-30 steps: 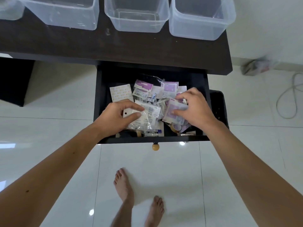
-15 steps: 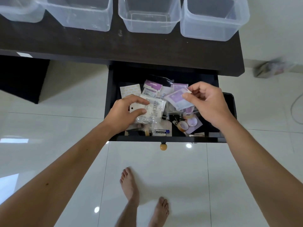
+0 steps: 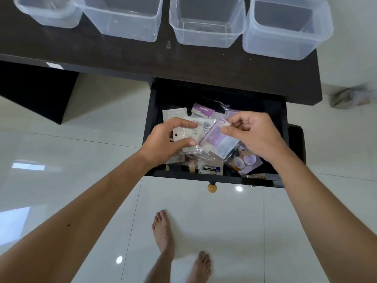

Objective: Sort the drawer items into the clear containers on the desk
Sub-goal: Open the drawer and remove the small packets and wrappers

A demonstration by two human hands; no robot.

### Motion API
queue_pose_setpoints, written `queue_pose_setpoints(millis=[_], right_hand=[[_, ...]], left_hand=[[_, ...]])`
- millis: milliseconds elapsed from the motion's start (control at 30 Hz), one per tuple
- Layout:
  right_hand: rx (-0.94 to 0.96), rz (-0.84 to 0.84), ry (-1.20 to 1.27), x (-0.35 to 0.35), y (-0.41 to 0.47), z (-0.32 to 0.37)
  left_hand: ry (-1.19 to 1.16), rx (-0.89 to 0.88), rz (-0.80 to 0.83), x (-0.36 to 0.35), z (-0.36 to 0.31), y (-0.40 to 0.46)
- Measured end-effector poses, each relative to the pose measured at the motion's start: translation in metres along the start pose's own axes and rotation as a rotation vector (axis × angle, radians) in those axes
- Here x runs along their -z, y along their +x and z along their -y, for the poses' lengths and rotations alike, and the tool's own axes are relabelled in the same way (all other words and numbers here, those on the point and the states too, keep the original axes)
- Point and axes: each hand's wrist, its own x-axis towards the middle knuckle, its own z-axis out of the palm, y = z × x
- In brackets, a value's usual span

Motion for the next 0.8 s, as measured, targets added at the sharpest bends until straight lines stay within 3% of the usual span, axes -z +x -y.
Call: queue_pose_setpoints(millis=[333,533,700,800], right_hand=[[0.043,-0.037,-0.085,-0.041,-0.005,-0.013],[0.055,-0.266,-0.216,-0.012,0.006,-0.034],[0.011,-0.102,-0.601,0.005,0.014,-0.054],[0.009,-0.096,-0.711,0.003,0.014,-0.060]], left_hand=[[0.039,-0.016,0.125,-0.006,-0.001,-0.001],[0.112,0.024,0.180,-0.004,-0.002,-0.002],[0.091,0.003,0.171,-0.005,-0.010,-0.004],[0.132,-0.030,0.200,-0.006,-0.007,-0.002]])
